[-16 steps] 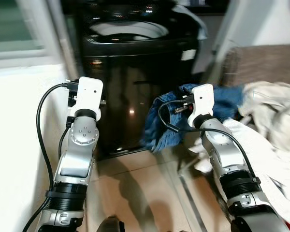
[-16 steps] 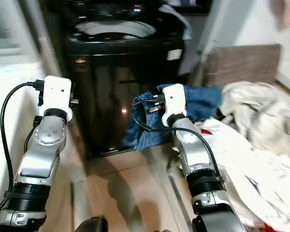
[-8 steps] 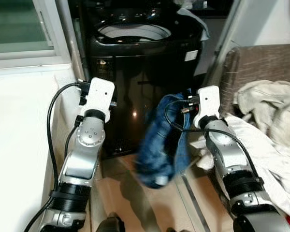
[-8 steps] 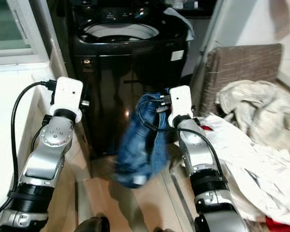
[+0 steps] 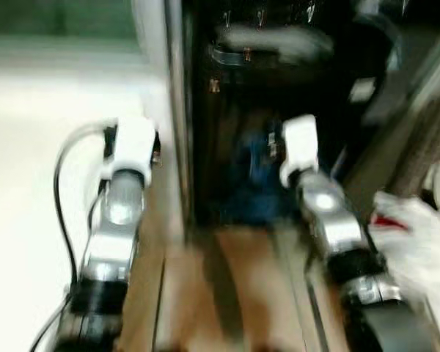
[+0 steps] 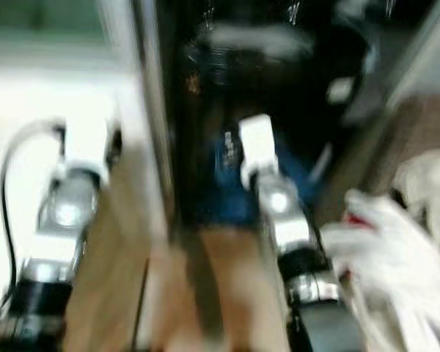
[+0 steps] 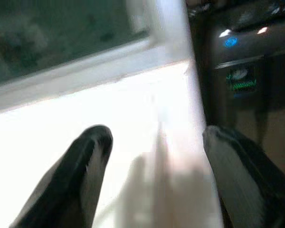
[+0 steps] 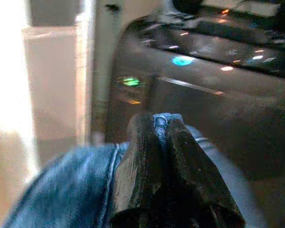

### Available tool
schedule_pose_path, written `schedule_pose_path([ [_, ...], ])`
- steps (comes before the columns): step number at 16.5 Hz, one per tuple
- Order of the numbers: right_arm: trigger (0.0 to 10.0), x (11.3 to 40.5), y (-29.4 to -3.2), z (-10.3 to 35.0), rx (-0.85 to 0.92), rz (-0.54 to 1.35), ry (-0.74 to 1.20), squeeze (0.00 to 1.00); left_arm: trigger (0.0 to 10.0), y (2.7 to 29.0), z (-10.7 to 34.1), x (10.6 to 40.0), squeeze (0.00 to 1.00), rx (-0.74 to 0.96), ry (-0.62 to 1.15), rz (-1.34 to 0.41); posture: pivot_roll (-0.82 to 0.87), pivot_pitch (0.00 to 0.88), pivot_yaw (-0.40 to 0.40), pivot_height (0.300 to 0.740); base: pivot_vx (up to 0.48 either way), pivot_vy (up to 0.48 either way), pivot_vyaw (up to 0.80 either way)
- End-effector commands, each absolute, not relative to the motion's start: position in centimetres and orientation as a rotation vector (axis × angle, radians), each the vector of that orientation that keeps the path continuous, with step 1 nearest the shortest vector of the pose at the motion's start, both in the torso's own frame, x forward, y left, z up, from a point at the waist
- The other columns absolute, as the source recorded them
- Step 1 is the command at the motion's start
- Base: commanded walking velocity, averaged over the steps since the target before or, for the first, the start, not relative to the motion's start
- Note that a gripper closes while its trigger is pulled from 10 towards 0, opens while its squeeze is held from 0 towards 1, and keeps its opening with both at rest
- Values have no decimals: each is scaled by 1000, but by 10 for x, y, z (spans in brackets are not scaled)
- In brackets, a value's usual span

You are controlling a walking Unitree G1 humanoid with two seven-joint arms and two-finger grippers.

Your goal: Clothes washing

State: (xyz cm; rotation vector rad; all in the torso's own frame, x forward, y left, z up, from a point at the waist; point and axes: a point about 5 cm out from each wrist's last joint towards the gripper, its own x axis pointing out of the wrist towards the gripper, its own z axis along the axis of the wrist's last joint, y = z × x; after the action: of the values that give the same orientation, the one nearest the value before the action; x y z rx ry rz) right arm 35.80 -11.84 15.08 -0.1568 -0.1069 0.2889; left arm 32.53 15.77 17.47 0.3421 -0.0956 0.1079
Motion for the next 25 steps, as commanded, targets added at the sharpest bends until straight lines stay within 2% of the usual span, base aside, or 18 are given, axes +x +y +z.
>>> schedule_pose_path([
  [1, 0, 358, -137, 153, -156, 233, -120, 12, 10000, 144, 177, 325, 0, 335, -113, 64, 4, 0, -37, 740, 0, 0, 0],
  [9, 0, 357, -136, 152, -160, 235, -124, 16, 10000, 139, 175, 324, 0, 351, -116, 19, 0, 0, -37, 740, 0, 0, 0],
  [17, 0, 356, -135, 152, -152, 236, -128, 20, 10000, 136, 177, 325, 0, 347, -123, -6, -2, 0, -31, 740, 406, -250, 0],
  [18, 0, 356, -135, 151, -151, 237, -127, 20, 10000, 141, 178, 326, 0, 342, -130, 41, -2, 0, -30, 740, 0, 0, 0],
  [25, 0, 355, -134, 150, -144, 246, -125, 16, 10000, 144, 179, 326, 0, 346, -127, 56, 0, 0, -30, 740, 0, 0, 0],
])
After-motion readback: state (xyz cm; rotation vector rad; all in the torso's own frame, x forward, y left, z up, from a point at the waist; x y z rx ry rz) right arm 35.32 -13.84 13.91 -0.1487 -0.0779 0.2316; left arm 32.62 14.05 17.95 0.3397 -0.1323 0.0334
